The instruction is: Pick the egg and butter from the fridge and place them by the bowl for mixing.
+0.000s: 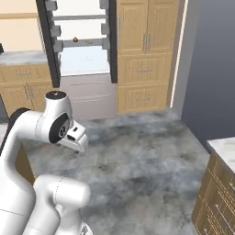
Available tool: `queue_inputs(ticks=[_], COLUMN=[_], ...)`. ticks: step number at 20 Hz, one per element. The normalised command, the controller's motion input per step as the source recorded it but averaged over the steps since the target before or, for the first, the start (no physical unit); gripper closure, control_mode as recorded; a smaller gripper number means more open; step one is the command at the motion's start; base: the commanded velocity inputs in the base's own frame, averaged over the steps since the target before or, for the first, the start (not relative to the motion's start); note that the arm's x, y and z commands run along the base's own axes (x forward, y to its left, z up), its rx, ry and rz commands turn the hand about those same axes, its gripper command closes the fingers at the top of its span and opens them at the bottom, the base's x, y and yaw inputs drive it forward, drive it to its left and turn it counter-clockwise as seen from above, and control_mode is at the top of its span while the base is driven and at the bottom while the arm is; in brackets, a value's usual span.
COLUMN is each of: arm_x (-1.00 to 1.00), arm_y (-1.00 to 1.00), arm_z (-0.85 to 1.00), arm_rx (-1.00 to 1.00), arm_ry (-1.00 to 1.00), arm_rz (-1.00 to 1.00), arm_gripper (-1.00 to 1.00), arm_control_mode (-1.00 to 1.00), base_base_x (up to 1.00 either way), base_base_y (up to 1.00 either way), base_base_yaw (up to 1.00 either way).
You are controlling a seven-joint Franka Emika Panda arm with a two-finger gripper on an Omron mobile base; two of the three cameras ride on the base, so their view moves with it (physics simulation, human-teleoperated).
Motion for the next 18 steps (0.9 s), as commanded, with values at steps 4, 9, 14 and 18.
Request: queue_inputs(ticks=[4, 9, 14, 18], arm_x=[0.00, 0.00, 0.00, 0.00], arm_y=[0.00, 0.00, 0.00, 0.00], arm_z=[0.00, 0.00, 0.00, 0.00], arm_rx=[0.00, 0.00, 0.00, 0.00], arm_ry=[0.00, 0.00, 0.00, 0.00], arm_rz=[0.00, 0.00, 0.00, 0.00], arm_gripper=[-1.00, -1.00, -1.00, -1.00], arm_control_mode=[1.00, 1.00, 1.00, 1.00], base_base_x=[0.73, 0.84, 0.85, 0.85], base_base_y=[-0.18, -0.09, -0.05, -0.03], base_base_yaw=[0.20, 0.20, 0.22, 0.25])
